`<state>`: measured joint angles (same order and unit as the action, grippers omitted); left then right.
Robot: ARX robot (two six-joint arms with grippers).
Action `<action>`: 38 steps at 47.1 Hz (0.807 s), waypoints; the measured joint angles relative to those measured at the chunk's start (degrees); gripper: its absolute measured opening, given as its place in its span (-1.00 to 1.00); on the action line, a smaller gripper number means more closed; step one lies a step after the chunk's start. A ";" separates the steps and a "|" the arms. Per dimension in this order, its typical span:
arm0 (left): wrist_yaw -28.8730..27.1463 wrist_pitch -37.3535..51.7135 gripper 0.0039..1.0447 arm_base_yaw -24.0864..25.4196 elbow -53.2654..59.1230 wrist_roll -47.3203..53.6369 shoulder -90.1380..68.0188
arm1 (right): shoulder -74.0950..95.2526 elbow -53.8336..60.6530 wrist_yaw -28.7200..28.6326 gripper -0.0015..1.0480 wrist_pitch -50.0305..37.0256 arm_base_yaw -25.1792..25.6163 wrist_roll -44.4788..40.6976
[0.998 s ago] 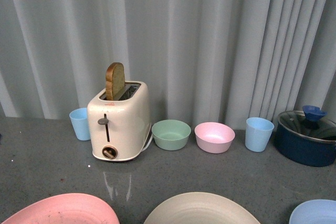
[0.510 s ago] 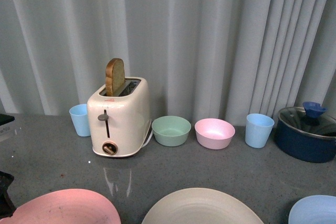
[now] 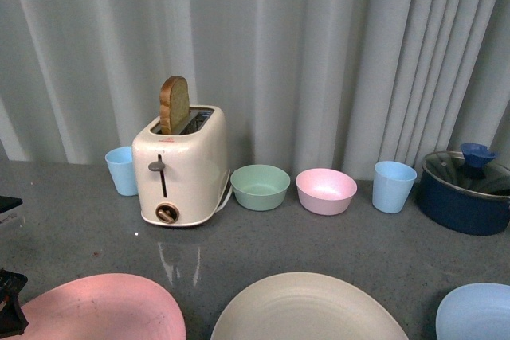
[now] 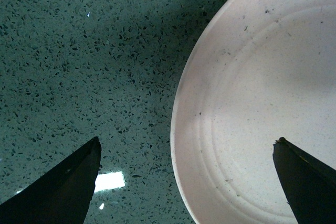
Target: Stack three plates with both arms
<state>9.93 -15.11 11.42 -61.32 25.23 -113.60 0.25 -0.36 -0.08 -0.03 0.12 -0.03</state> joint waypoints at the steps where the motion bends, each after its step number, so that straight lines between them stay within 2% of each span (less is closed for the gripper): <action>1: 0.55 -0.11 0.87 0.13 -0.20 0.02 -0.31 | 0.00 0.00 0.00 0.86 0.00 0.00 0.00; 38: -0.33 3.21 0.87 0.90 -1.31 3.08 -6.05 | 0.00 0.00 0.00 0.86 0.00 0.00 0.00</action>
<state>9.61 -11.90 12.32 -62.63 28.32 -119.66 0.25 -0.36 -0.08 -0.03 0.12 -0.03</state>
